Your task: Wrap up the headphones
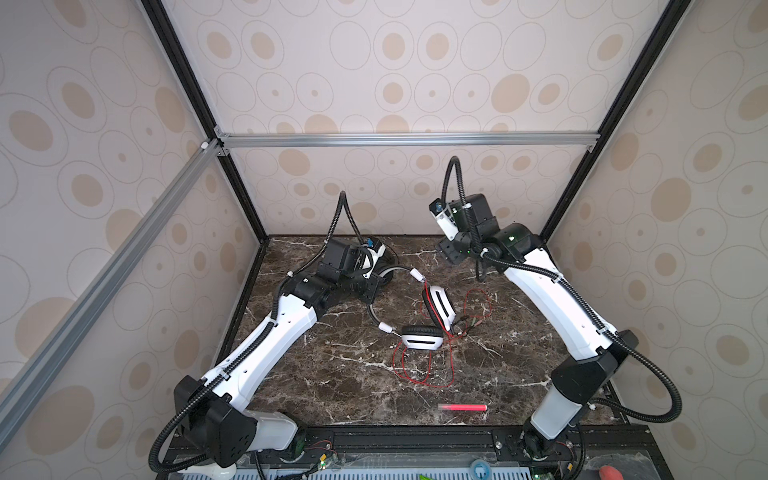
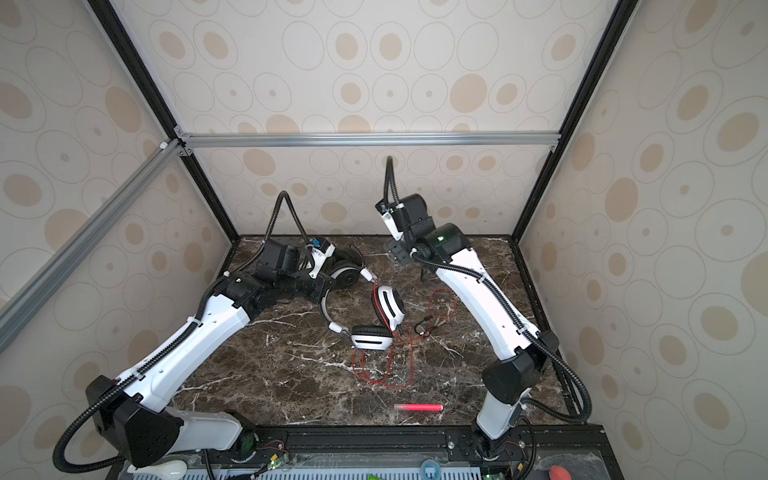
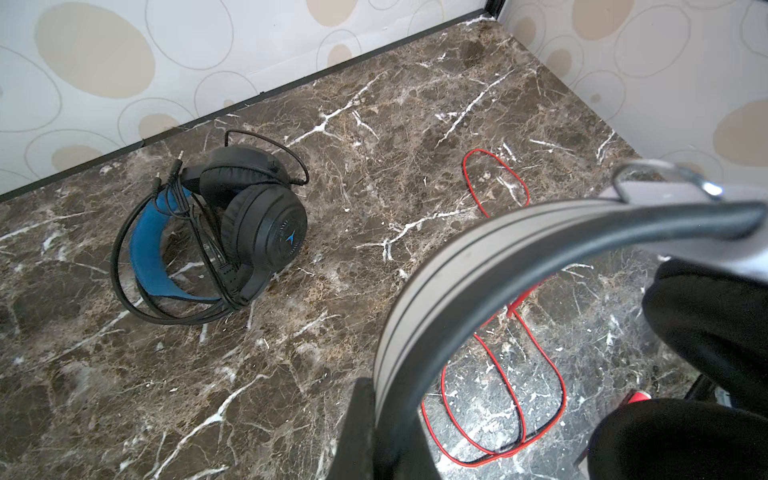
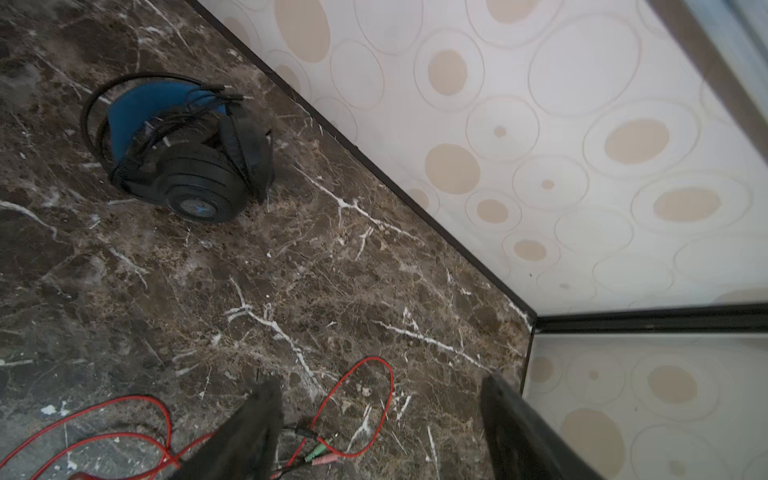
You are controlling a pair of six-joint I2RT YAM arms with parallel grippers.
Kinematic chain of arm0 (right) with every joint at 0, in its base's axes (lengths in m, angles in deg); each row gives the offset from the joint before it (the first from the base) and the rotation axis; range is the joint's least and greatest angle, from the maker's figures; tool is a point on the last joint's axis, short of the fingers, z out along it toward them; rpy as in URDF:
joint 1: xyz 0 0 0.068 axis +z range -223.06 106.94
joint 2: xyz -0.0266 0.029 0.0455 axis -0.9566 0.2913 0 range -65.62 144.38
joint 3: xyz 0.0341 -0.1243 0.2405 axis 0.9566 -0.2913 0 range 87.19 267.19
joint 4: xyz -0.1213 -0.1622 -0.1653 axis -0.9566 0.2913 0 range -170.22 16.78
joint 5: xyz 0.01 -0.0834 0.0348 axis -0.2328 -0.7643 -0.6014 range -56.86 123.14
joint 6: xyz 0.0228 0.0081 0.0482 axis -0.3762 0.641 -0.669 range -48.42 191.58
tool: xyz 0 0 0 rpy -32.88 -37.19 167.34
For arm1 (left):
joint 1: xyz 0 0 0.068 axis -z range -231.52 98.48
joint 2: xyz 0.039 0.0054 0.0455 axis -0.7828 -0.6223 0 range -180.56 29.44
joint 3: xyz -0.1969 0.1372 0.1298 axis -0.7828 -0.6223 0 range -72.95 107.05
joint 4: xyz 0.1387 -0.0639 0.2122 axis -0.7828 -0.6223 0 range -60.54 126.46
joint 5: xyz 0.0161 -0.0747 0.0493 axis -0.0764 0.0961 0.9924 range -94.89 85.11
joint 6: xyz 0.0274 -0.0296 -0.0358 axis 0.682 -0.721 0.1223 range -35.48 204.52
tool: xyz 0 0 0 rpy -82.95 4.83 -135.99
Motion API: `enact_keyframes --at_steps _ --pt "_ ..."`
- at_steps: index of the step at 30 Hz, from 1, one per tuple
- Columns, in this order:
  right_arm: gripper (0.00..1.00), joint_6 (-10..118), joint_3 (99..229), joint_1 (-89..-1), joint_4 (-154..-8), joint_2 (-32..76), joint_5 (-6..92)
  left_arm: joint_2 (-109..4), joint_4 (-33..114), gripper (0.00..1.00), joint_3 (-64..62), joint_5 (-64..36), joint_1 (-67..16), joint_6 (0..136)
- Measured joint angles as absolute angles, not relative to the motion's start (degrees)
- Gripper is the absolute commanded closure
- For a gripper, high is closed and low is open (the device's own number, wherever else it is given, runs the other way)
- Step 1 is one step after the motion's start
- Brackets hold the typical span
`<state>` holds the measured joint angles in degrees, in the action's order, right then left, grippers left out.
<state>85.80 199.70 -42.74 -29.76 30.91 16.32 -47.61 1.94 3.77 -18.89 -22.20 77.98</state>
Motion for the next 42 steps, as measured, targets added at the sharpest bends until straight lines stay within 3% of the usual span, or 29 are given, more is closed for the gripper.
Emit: enact_keyframes --at_steps 4,9,16,30,42 --pt "0.04 80.9 184.3 -49.7 -37.8 21.9 24.7 -47.6 2.2 1.00 5.0 -18.7 -22.2 75.6" --pt "0.07 75.1 159.9 -55.0 -53.9 9.5 38.3 -47.6 2.3 1.00 9.1 -18.8 -22.2 72.6" --pt "0.08 71.4 140.2 -57.5 -70.3 5.1 54.2 -48.4 2.5 1.00 17.0 -18.3 -22.2 69.0" --pt "0.11 63.6 135.6 -58.4 -87.5 8.5 69.6 -55.8 1.7 1.00 24.4 -17.8 -22.2 64.9" --pt "0.16 58.5 135.9 -58.4 -98.5 21.6 74.8 -58.1 1.9 1.00 28.5 -19.3 -22.2 63.4"
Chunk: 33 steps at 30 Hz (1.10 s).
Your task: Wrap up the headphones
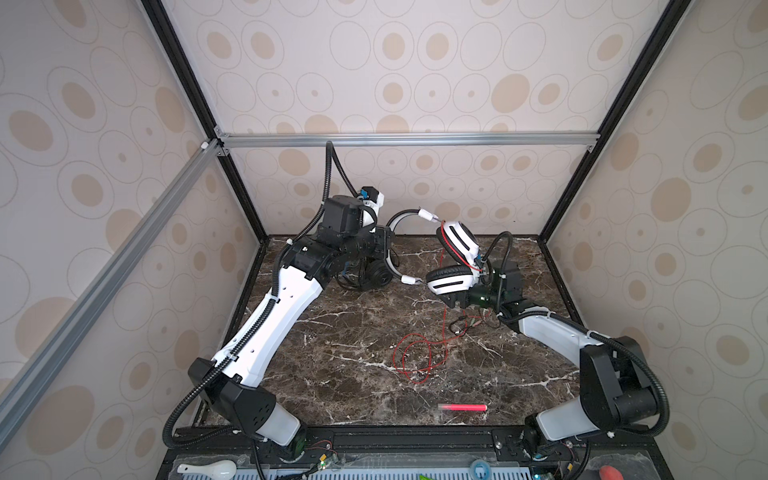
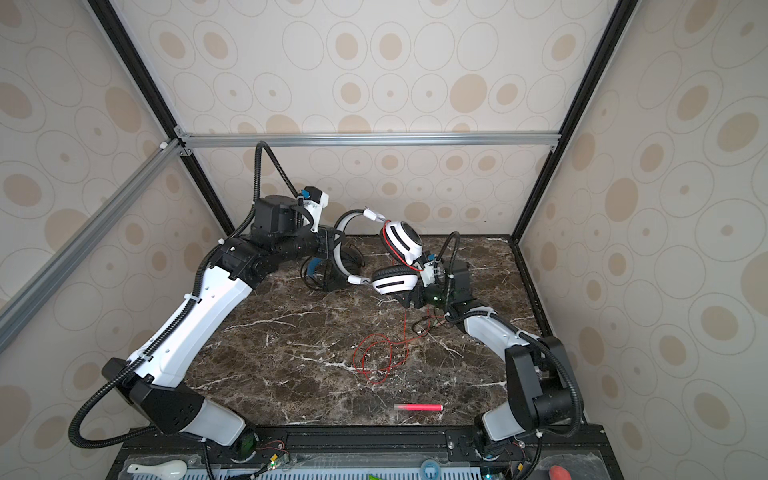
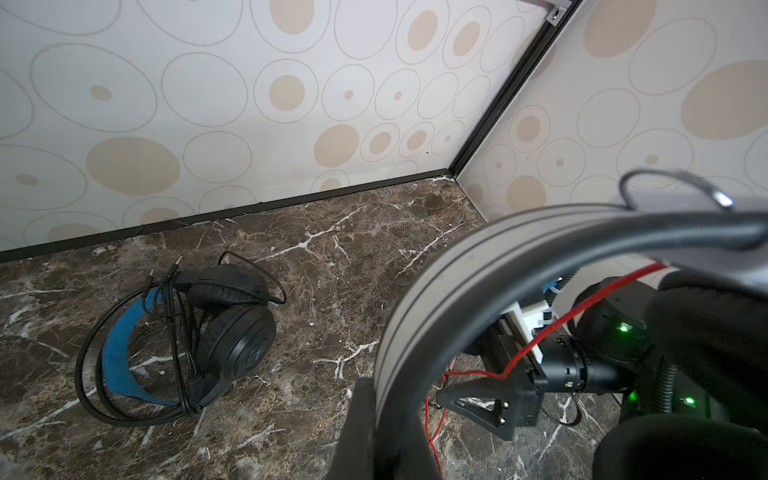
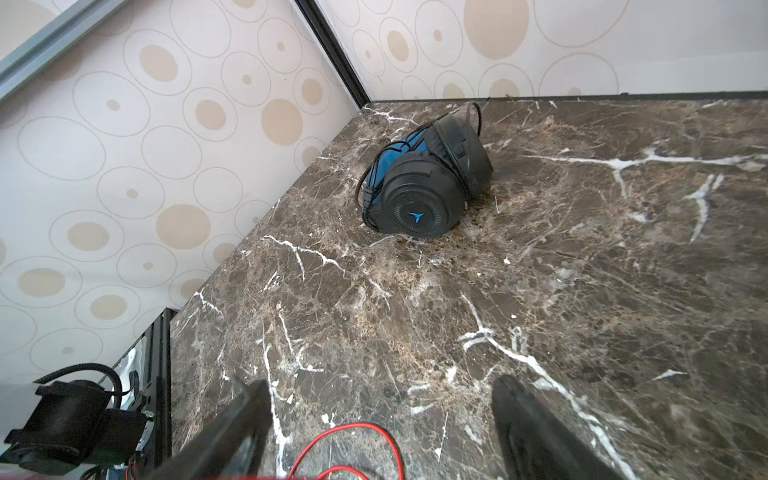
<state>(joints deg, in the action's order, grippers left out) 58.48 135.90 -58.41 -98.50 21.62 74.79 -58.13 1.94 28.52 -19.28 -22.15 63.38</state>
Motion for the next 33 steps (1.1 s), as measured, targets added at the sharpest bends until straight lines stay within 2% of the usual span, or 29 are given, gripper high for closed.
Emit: enact_keyframes --at_steps 3,7,12,17,22,24,33 --pt "0.21 57.5 136.2 -58.4 -101.3 25.0 74.7 -58.3 2.2 1.00 28.6 -19.4 -22.2 62.8" --pt "0.39 55.7 136.2 -58.4 -104.2 28.9 74.8 -58.4 2.8 1.00 28.6 -19.4 -22.2 62.0" --pt "0.50 53.5 136.2 -58.0 -106.5 31.3 74.8 -58.4 4.5 1.00 28.6 -19.4 -22.2 60.8" --pt "0.79 52.4 136.1 -57.1 -107.0 31.8 74.6 -58.4 5.9 1.00 28.5 -19.4 -22.2 60.0" --pt "0.97 52.7 135.0 -54.9 -105.3 30.6 73.2 -58.4 6.8 1.00 28.4 -18.3 -22.2 58.9" --pt "1.00 53.2 133.5 -54.2 -103.6 28.5 71.9 -58.4 7.1 1.00 28.4 -17.5 -22.2 58.3" --pt "1.00 60.2 130.5 -46.0 -88.7 13.0 59.7 -59.7 9.1 1.00 28.4 -12.1 -22.7 54.3"
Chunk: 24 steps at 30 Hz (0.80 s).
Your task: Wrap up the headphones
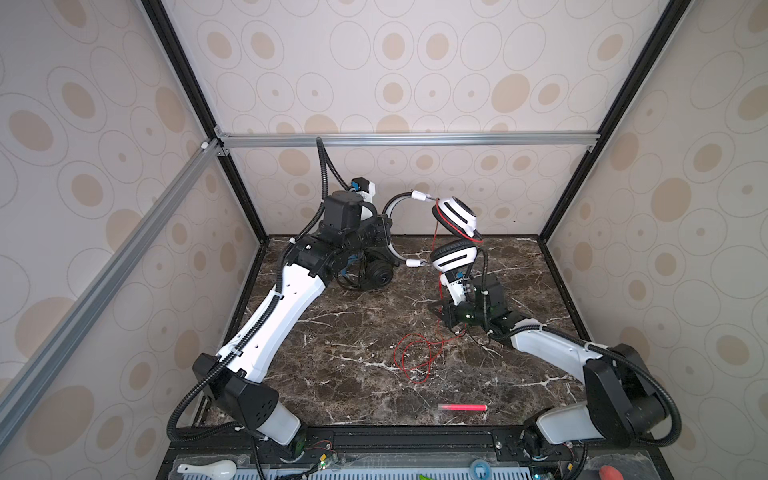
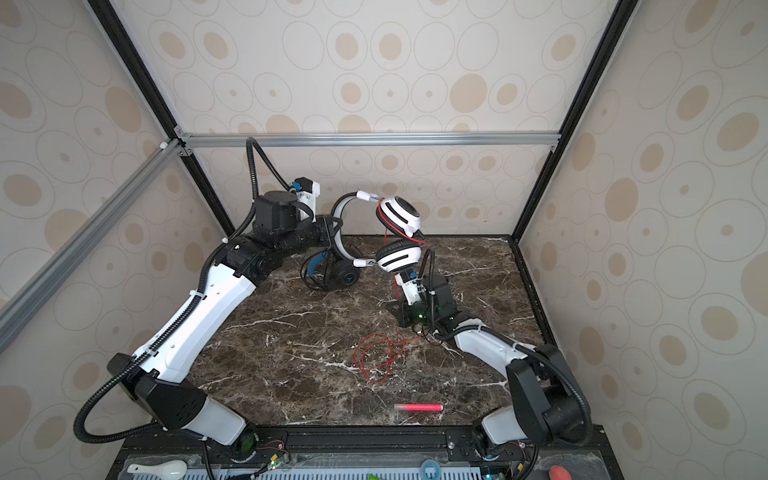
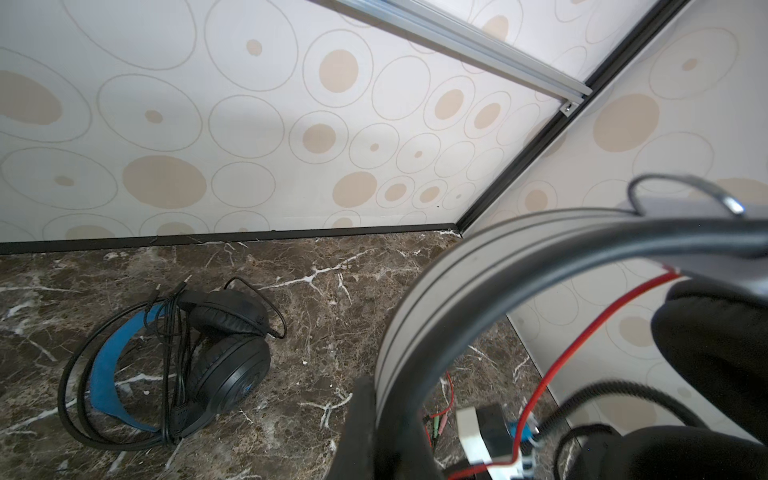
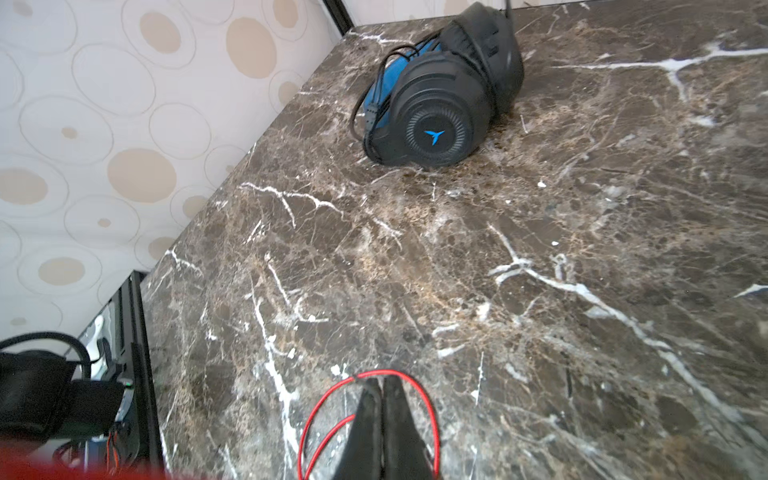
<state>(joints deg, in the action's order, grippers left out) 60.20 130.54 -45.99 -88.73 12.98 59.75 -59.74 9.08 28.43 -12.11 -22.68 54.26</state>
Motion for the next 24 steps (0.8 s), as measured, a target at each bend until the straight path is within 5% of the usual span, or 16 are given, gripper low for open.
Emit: enact_keyframes --at_steps 9,24 --pt "1.00 68.6 133.1 -37.2 -72.2 3.3 46.9 -61.3 9.5 1.00 26.9 -4.4 -23.5 49.3" --pt "1.00 79.4 147.1 -28.7 -55.4 2.3 38.0 -62.3 10.3 1.00 20.2 2.5 -23.5 47.2"
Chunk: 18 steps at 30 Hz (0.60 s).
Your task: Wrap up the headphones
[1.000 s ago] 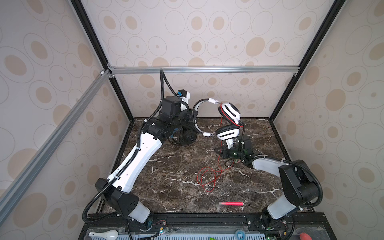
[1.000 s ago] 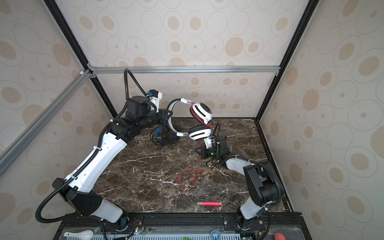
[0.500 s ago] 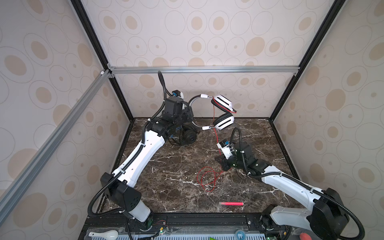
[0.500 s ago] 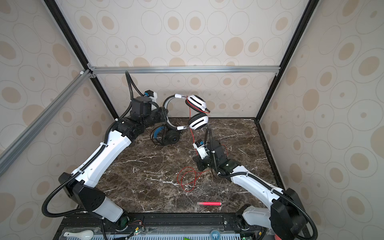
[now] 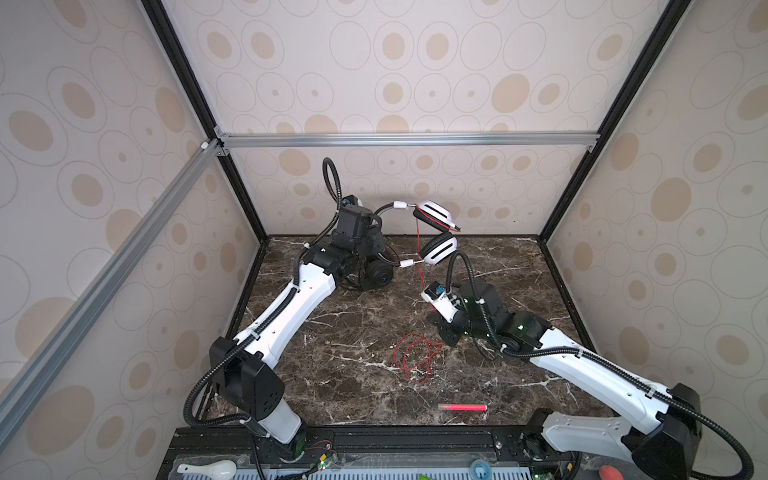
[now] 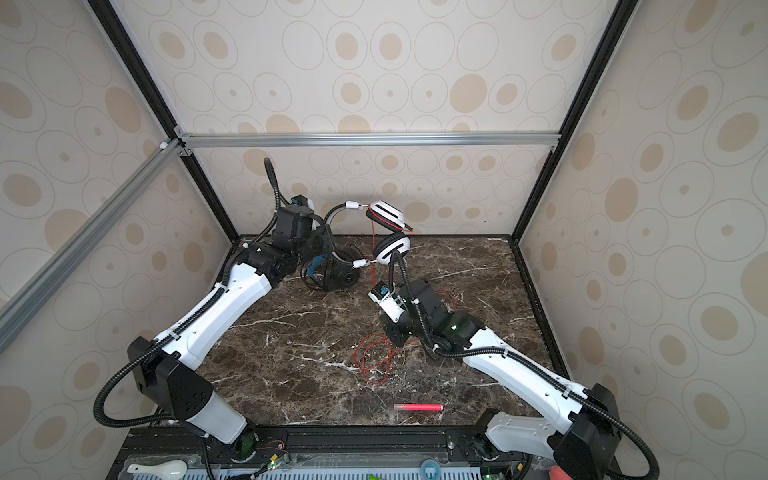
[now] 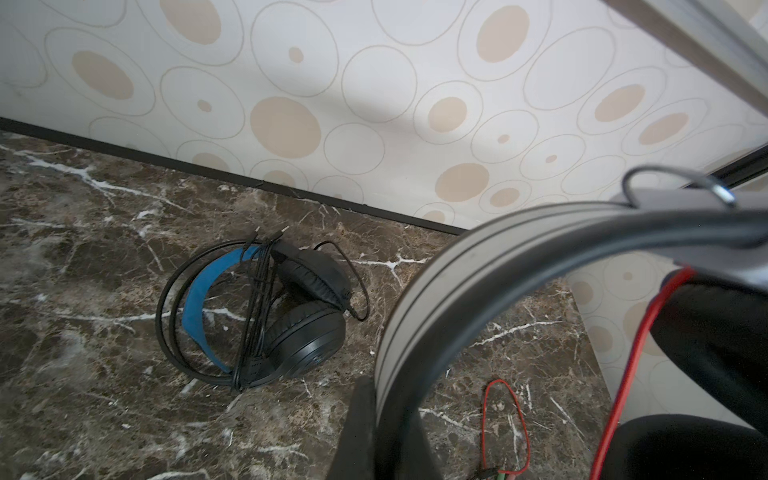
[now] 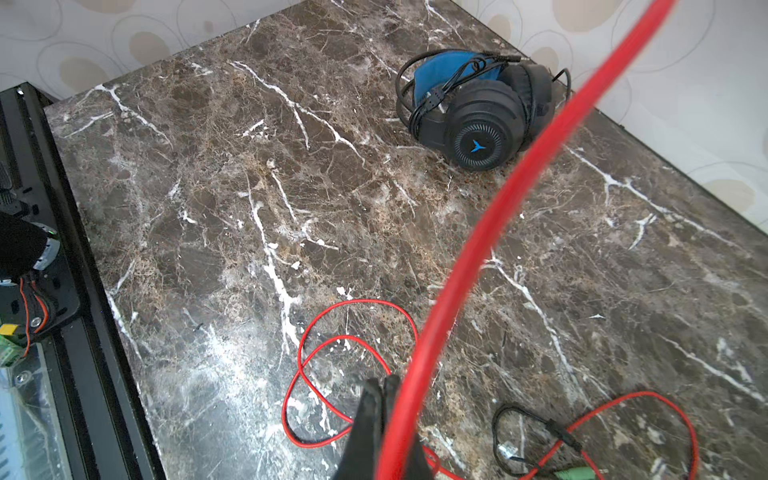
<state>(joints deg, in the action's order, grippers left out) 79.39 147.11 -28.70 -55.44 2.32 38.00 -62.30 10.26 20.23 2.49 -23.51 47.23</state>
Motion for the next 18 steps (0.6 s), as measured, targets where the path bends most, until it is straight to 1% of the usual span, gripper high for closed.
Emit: enact_keyframes --at_steps 6,11,14,18 --pt "1.00 83.9 157.8 -28.3 -49.7 5.6 34.2 -62.3 9.0 1.00 17.2 6.7 -23.3 51.3" --pt "1.00 90.4 167.9 -27.1 -42.5 11.4 26.5 -62.3 5.4 1.00 17.3 12.4 -21.7 58.7" --pt "1.00 94.3 170.8 -26.3 -39.6 14.0 21.5 -62.3 3.4 1.00 17.8 15.5 -20.6 63.8" --pt "1.00 98.5 173.2 -26.1 -37.2 15.8 17.4 -62.3 0.7 1.00 19.4 17.3 -19.3 71.1"
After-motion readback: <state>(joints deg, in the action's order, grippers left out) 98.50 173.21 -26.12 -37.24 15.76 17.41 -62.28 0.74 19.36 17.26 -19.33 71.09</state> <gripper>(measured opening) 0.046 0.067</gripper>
